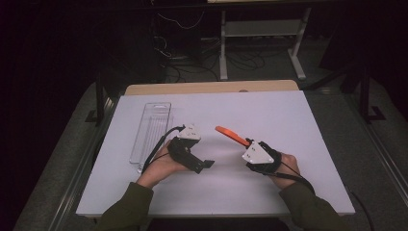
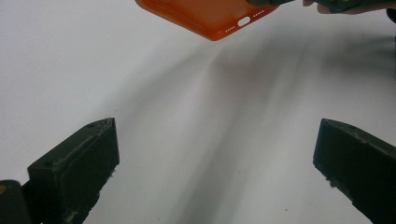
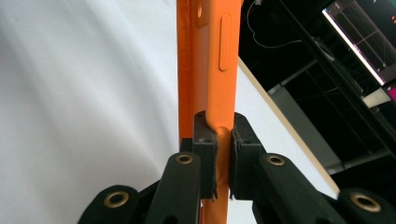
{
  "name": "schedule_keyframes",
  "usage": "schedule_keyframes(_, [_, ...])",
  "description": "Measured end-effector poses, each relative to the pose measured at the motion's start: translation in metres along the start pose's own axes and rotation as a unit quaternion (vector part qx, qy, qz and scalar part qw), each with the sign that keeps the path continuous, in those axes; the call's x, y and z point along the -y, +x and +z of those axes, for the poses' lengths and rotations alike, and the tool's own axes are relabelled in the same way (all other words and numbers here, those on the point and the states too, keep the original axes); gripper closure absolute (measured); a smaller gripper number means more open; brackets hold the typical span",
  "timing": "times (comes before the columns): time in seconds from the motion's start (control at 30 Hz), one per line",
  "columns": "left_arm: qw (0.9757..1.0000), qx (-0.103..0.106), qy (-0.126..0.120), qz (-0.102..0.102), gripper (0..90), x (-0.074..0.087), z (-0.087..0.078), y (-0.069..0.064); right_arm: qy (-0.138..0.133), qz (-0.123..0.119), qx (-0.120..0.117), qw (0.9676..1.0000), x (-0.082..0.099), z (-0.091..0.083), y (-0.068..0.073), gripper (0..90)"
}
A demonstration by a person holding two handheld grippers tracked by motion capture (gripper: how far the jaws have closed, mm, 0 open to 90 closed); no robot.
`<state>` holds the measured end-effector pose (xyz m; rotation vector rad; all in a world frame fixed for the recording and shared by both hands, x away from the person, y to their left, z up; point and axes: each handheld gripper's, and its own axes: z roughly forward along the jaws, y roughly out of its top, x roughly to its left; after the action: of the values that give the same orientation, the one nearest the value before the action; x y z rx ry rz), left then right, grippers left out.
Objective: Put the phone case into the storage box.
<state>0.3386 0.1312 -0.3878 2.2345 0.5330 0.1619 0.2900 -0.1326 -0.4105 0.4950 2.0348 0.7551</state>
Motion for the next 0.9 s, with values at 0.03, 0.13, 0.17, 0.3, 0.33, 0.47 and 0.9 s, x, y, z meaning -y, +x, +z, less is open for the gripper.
schedule_keyframes(0.03, [1.0,0.001,0.0,-0.003,0.0,0.0,0.0,0.0,-0.002,0.013,-0.003,0.9999,0.0,0.0,0.0,81.6])
schedule_keyframes(0.13, [1.0,0.0,-0.001,-0.005,0.0,0.0,0.0,0.0,0.0,0.03,-0.012,0.9995,0.001,0.001,-0.002,81.6])
schedule_keyframes(0.17, [1.0,0.001,-0.003,-0.007,0.0,0.0,0.001,0.0,0.0,0.039,-0.013,0.9991,0.001,0.001,-0.001,81.6])
schedule_keyframes(0.3, [0.9998,-0.004,-0.013,-0.014,0.0,0.0,0.001,0.0,0.006,0.063,-0.023,0.9977,0.001,0.002,-0.002,81.6])
schedule_keyframes(0.33, [0.9999,-0.005,-0.012,-0.011,0.0,0.0,0.0,0.0,0.008,0.062,-0.025,0.9977,0.002,0.002,-0.003,81.6])
schedule_keyframes(0.47, [0.9997,-0.007,-0.015,-0.015,0.0,0.0,0.0,0.0,0.012,0.088,-0.032,0.9955,0.003,0.003,-0.005,81.6])
schedule_keyframes(0.9, [0.9984,-0.021,-0.035,-0.04,0.0,0.0,-0.004,0.004,0.015,0.188,-0.064,0.9799,0.007,0.005,-0.014,81.6])
